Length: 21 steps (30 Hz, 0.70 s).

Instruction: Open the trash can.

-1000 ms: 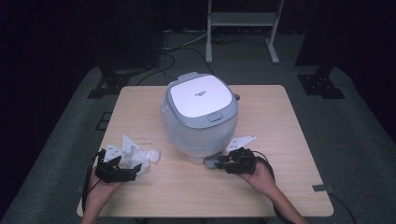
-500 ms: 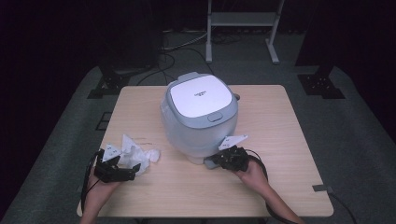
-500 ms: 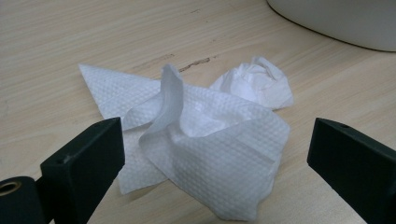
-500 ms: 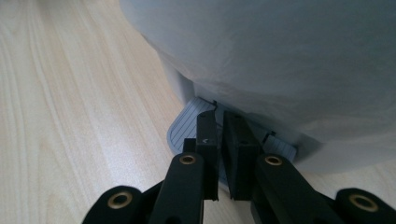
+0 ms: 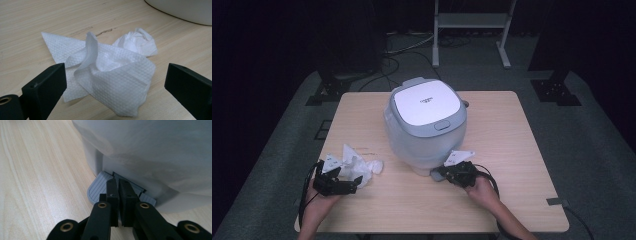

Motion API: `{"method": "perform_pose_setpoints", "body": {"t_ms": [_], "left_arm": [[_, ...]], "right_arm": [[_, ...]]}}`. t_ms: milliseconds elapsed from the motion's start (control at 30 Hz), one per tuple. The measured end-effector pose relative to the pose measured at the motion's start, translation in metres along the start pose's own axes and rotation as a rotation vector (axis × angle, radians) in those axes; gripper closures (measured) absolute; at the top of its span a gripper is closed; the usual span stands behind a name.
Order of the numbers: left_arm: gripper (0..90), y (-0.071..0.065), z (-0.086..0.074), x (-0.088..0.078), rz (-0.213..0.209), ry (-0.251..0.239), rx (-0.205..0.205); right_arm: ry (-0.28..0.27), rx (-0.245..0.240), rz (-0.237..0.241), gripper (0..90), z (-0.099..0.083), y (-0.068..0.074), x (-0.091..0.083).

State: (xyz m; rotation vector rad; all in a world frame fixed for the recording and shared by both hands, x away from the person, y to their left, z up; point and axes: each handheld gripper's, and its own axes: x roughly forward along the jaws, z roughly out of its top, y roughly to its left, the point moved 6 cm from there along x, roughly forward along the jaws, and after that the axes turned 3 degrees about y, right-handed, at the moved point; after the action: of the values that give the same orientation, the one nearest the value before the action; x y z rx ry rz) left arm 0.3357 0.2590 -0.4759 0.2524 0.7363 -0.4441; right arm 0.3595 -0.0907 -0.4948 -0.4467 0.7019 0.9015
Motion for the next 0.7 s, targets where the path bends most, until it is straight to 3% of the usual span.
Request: {"method": "perform_pose_setpoints", "body": {"t_ms": [100, 300, 367, 700], "left_arm": [[3.2, 0.000, 0.000, 0.000, 0.000, 0.000, 0.000], [3.2, 0.001, -0.001, 0.001, -0.005, 0.005, -0.001], [3.2, 0.000, -0.001, 0.001, -0.008, 0.008, -0.002], [3.7, 0.007, -0.003, 0.000, 0.001, 0.012, -0.010]], "right_arm": [[0.001, 0.006, -0.001, 88.4, -0.001, 0.000, 0.001], [0.014, -0.027, -0.052, 88.4, -0.008, 0.005, 0.008], [0.013, -0.004, -0.033, 88.4, -0.008, 0.004, 0.009], [0.003, 0.003, -0.047, 88.6, -0.010, 0.003, 0.010]]}}
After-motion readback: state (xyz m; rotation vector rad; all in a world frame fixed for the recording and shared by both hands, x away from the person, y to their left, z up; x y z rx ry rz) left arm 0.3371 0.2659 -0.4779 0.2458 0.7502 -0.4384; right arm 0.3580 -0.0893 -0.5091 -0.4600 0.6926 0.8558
